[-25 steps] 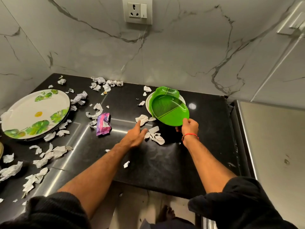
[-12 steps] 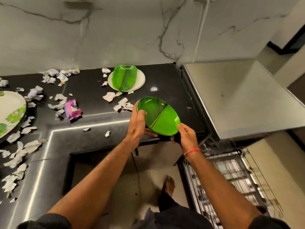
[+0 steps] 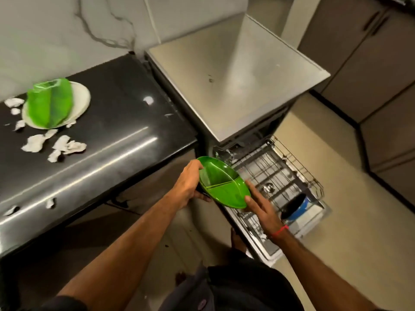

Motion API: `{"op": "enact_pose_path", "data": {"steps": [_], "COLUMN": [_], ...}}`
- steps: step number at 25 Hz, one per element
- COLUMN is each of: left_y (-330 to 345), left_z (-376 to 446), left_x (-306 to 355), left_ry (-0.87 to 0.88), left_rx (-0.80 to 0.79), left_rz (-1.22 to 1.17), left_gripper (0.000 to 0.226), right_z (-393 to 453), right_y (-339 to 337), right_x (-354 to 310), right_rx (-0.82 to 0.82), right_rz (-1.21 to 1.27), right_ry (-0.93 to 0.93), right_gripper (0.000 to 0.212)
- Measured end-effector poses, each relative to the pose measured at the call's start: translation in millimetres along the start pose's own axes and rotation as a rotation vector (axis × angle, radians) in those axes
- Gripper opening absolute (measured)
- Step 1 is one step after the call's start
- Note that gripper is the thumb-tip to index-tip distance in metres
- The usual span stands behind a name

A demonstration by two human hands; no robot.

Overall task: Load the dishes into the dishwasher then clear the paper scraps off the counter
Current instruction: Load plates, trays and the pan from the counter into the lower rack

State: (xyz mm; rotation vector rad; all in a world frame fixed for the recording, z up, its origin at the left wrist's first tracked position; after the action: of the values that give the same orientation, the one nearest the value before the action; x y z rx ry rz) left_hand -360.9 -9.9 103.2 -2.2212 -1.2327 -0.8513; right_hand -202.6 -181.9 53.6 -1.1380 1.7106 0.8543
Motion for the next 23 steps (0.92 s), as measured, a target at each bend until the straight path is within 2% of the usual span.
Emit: {"op": "enact_pose_path", "data": {"steps": [2,5,9,13,17,20,23], "left_y": [38.8,80.9,125.6,152.0,175.3,184.5,187.5], "left_z": [25.5,61.0,140.7,248.6,344.9,391.7,416.5], "left_x": [-11.3,-22.0,-48.7,-90.2,-147.8,-178.9,-192.4], "left_ry": [-0.108,-0.249,-0.419,-0.406,-0.469,-0.496,-0.459], "left_rx": [-0.036,-0.053,-0.084,0.023,0.048,0.091,0.145], "left_rz": [0.051,0.102,0.163,0.248,0.275,0.298,0.343], "left_gripper": [0.024,0.021,0.032,0.046,0.054,0.054,0.053], "right_z": [-1.1,15.1,68.5,137.8,201.0,234.1,256.7], "right_y": [-33.6,-68.8,-108.6,-125.8,-132.5,-134.2,-131.8], "right_x": [20.0,52.5,123.6,204.0,292.7,340.2,372.5], "right_rx": [-0.035,-0.074,0.027,0.105,0.094,0.077,0.060], "right_rz": [-0.001,-0.038,-0.071,0.014,0.054,0.026,-0.065], "right_ry": [0.109,0.223,0.319,0.396,0.422,0.475,0.483], "right_gripper": [0.099,0.089,0.085,0.052,0.039,0.046,0.064]}}
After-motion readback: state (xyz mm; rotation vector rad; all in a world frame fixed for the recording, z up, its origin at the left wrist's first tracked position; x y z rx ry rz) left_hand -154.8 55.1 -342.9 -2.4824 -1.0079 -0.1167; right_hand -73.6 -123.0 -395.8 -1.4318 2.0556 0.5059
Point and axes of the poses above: each hand's wrist, its own z-axis towards the middle knuckle, its own y-axis out of the palm, x = y × z, the point moved 1 cm from there along z, towards the middle knuckle, and after that the axes turned 7 degrees about z, right-handed, at the moved point
